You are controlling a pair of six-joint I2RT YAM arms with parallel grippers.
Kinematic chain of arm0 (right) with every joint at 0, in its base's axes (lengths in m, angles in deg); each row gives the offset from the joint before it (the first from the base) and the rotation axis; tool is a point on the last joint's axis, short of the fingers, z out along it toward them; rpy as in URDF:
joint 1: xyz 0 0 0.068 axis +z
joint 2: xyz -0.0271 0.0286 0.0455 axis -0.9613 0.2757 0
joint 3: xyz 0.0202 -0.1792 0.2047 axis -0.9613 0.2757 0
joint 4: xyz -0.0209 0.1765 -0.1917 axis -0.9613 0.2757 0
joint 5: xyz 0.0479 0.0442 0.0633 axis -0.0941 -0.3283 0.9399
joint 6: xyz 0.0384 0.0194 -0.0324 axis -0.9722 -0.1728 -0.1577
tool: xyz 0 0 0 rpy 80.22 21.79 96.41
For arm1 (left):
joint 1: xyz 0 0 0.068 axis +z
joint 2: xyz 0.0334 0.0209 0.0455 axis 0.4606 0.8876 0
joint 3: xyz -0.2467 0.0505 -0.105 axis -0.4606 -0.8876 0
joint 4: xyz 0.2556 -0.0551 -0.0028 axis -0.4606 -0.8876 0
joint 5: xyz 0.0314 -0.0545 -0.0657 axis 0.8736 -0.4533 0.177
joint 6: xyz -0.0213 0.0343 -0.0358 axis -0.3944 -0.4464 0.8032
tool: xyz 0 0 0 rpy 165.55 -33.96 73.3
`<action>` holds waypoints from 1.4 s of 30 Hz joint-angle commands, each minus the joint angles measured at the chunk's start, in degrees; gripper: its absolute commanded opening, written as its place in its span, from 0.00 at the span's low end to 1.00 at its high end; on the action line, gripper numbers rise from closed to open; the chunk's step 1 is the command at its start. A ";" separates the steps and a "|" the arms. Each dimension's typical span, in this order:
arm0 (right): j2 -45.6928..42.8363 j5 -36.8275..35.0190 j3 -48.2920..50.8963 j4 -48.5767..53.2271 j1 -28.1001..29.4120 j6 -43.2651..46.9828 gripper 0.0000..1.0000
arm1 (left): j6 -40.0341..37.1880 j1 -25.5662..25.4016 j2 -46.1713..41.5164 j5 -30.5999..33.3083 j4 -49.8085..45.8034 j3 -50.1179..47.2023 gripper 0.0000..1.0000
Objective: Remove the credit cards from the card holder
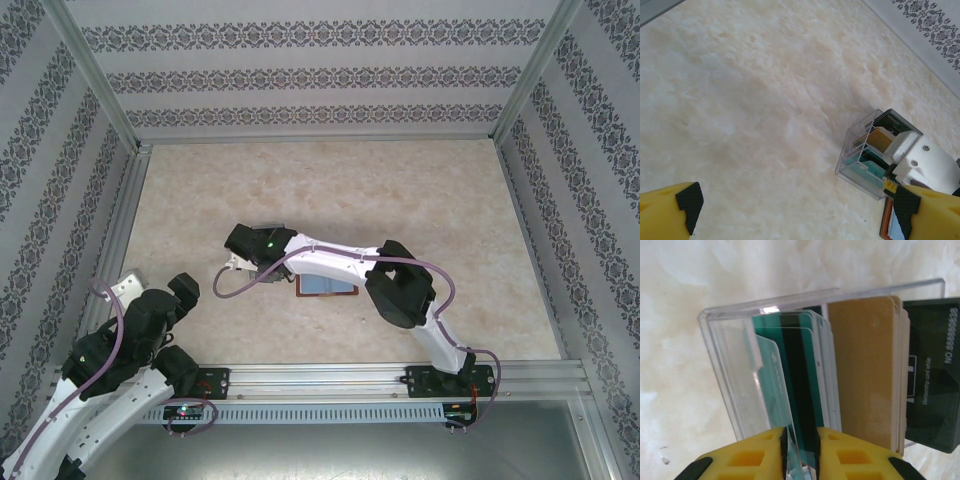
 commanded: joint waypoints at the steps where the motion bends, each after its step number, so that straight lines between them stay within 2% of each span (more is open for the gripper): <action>1: -0.44 -2.05 -0.31 -0.41 -1.10 -3.31 0.30 | -0.86 0.75 0.48 -0.32 -0.12 -0.39 1.00; 6: -2.20 -2.09 1.06 -1.59 -2.43 -6.40 0.38 | -1.71 0.75 2.96 -1.21 1.91 -0.39 1.00; 9: -3.20 -0.83 1.30 -1.09 -3.17 -8.72 0.38 | -1.88 0.73 4.03 -2.40 3.48 -0.80 1.00; 14: -10.40 2.65 7.69 -5.38 -4.16 -13.61 0.45 | -2.89 0.75 7.71 -4.92 6.51 -1.14 1.00; 16: -14.37 3.75 10.89 -7.21 -5.20 -16.99 0.46 | -3.69 0.75 10.84 -5.37 7.37 -0.59 1.00; 21: -26.27 6.69 22.62 -13.37 -9.89 -28.48 0.53 | -8.29 0.97 22.98 -6.69 10.00 3.68 0.99; 25: -34.91 8.32 31.32 -15.78 -14.38 -36.86 0.63 | -13.16 2.64 31.55 -6.72 13.27 6.82 0.99; 29: -43.41 10.74 40.76 -18.71 -19.40 -43.61 0.73 | -17.20 6.12 39.89 -1.20 14.75 8.89 0.99; 32: -49.76 9.51 46.17 -19.15 -22.38 -47.38 0.82 | -24.86 9.88 44.84 -2.62 20.08 9.47 0.99; 35: -55.98 8.30 50.89 -19.61 -25.66 -49.85 0.82 | -28.85 13.27 48.36 -3.36 25.06 9.27 0.99; 37: -59.76 5.02 53.61 -19.66 -27.90 -52.11 0.98 | -29.83 13.83 49.33 0.88 28.90 8.01 0.99; 39: -63.39 2.84 56.58 -19.98 -31.31 -53.25 0.98 | -32.96 14.47 49.64 5.45 35.52 4.97 0.99; 42: -67.38 1.25 60.31 -21.16 -36.95 -53.47 0.98 | -36.28 16.43 51.87 8.34 44.21 1.76 0.99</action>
